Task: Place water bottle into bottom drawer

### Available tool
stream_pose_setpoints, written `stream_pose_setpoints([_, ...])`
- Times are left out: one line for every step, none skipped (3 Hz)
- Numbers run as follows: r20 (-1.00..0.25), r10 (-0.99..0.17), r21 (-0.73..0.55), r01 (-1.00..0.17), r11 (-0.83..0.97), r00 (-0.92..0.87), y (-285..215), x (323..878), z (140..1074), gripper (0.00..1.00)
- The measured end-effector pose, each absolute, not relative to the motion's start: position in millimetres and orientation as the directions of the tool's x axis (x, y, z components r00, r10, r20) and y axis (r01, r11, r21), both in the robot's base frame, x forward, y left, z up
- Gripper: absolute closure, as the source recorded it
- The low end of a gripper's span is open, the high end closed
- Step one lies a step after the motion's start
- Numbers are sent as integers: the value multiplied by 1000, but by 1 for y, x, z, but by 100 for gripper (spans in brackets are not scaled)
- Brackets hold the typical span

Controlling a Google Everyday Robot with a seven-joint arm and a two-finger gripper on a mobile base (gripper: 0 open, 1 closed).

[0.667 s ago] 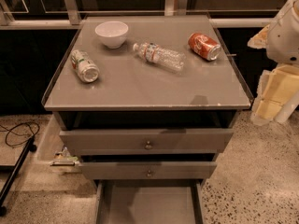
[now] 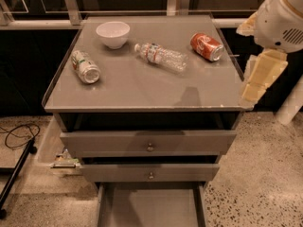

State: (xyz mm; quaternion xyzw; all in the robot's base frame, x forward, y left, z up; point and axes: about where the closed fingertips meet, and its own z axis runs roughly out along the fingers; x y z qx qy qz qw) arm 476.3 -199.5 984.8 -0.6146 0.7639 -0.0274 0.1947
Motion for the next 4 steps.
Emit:
stream_pose_setpoints([-324, -940, -310, -927, 209, -104, -187, 509, 984, 0])
stream_pose_setpoints([-397, -916, -300, -936, 183, -52, -175, 535, 975, 0])
stream_pose_setpoints([-492, -870, -260, -951, 170, -21, -164, 558, 964, 0])
stream_pose_setpoints([-596, -803, -189, -966, 179, -32, -155, 585, 945, 0])
